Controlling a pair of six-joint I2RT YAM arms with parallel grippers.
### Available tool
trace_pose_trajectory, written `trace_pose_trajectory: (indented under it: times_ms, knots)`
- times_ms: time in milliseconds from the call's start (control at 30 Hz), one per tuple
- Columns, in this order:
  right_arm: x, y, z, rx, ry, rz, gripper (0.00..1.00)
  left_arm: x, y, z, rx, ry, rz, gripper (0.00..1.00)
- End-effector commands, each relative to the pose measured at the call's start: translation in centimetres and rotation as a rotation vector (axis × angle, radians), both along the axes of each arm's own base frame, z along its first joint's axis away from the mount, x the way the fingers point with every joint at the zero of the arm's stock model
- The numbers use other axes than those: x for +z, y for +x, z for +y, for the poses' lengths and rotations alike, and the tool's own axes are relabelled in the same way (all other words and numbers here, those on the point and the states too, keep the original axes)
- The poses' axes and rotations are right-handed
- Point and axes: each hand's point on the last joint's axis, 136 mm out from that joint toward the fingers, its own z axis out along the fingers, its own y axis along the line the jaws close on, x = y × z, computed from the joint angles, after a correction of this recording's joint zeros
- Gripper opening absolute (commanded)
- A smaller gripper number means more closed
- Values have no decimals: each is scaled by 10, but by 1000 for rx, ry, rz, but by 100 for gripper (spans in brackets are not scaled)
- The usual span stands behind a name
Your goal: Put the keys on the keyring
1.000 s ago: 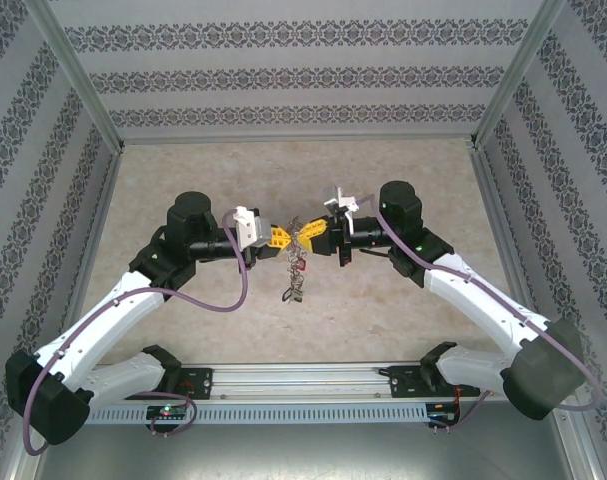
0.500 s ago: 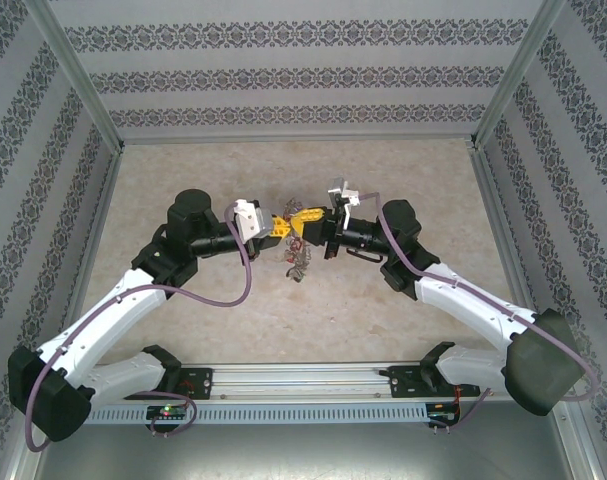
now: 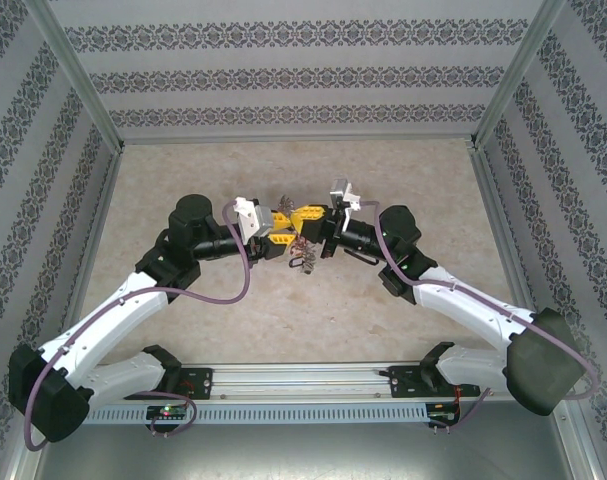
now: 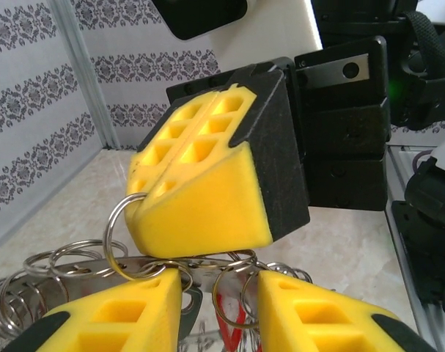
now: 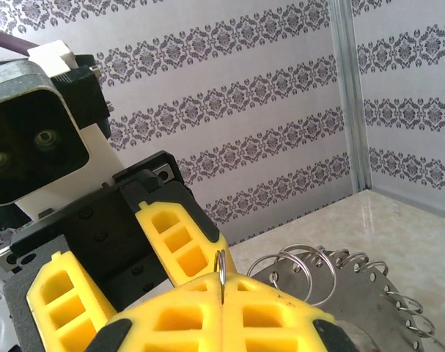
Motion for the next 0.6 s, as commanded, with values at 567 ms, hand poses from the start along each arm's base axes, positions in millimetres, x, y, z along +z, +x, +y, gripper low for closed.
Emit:
trace_pose_trajectory:
  times_ms: [567]
  knots:
    - [23,-25,-14,108,14,-142,0,25,8,18,68,-88,81,29]
